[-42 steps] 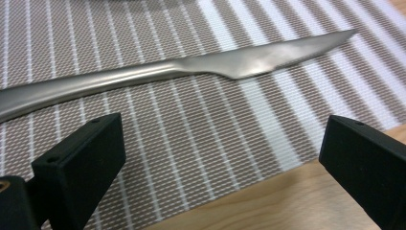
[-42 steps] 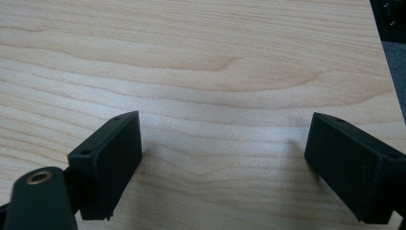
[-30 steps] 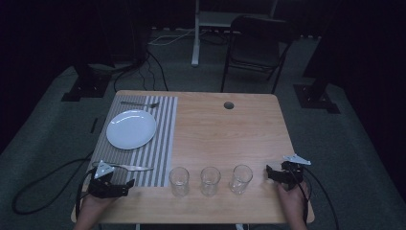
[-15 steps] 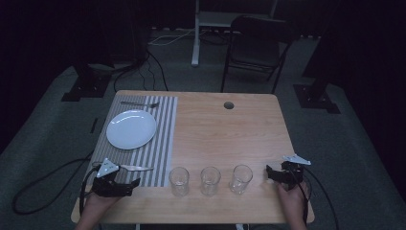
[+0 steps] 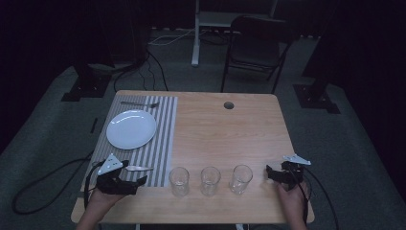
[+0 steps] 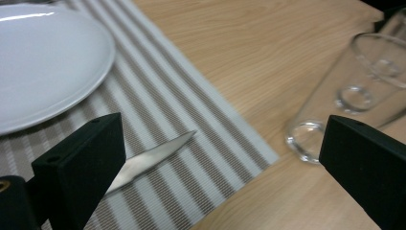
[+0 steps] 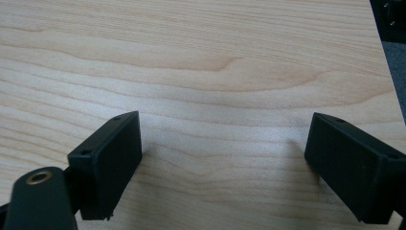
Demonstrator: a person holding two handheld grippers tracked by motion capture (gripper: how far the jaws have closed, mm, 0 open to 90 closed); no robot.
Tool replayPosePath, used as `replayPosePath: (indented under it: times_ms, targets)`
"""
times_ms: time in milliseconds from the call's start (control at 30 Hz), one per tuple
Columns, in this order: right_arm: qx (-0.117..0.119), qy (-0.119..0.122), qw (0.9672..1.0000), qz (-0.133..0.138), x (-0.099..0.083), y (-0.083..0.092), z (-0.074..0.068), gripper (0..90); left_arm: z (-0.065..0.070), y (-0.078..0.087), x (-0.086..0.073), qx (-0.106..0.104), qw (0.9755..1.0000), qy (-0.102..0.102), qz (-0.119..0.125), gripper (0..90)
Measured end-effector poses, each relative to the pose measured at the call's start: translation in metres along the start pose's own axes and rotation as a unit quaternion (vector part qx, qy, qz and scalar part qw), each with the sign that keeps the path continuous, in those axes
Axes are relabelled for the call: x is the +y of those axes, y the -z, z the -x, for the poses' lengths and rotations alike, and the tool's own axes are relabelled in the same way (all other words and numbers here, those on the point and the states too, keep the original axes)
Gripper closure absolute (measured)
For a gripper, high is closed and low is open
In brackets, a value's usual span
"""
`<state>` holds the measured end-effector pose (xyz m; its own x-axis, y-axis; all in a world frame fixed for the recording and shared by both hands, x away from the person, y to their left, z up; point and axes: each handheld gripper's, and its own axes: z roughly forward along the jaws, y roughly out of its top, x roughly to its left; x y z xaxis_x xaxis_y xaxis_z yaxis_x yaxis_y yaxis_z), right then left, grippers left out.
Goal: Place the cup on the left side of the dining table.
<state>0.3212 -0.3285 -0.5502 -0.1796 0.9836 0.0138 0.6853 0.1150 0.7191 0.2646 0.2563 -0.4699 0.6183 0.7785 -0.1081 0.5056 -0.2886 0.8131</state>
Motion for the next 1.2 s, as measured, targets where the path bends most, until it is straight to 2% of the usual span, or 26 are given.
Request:
replayPosePath:
  times_ms: [167,400,533,600,733,867,1167,1200]
  targets:
    - [0.0,0.0,1.0,0.0,0.0,0.0,0.0,12.1,0.008,-0.003,0.014,-0.023,0.9997,-0.012,0.005,2.5]
    - [0.0,0.0,1.0,0.0,0.0,0.0,0.0,12.1,0.022,-0.011,0.033,-0.039,0.9983,-0.042,0.004,2.5]
    - [0.0,0.0,1.0,0.0,0.0,0.0,0.0,12.1,0.029,-0.017,0.042,-0.052,0.9974,-0.051,0.001,2.5]
    - [0.0,0.0,1.0,0.0,0.0,0.0,0.0,12.1,0.032,-0.021,0.046,-0.065,0.9964,-0.053,-0.004,2.5]
    - [0.0,0.0,1.0,0.0,0.0,0.0,0.0,12.1,0.039,-0.028,0.053,-0.073,0.9948,-0.07,-0.009,2.5]
    - [0.0,0.0,1.0,0.0,0.0,0.0,0.0,12.2,0.045,-0.034,0.06,-0.09,0.993,-0.076,-0.012,2.5]
    - [0.0,0.001,1.0,0.0,0.0,0.0,0.0,12.1,0.061,-0.047,0.076,-0.109,0.9885,-0.102,-0.024,2.5]
    - [0.0,0.001,1.0,0.001,0.0,0.0,0.0,12.2,0.062,-0.049,0.077,-0.112,0.988,-0.104,-0.024,4.7]
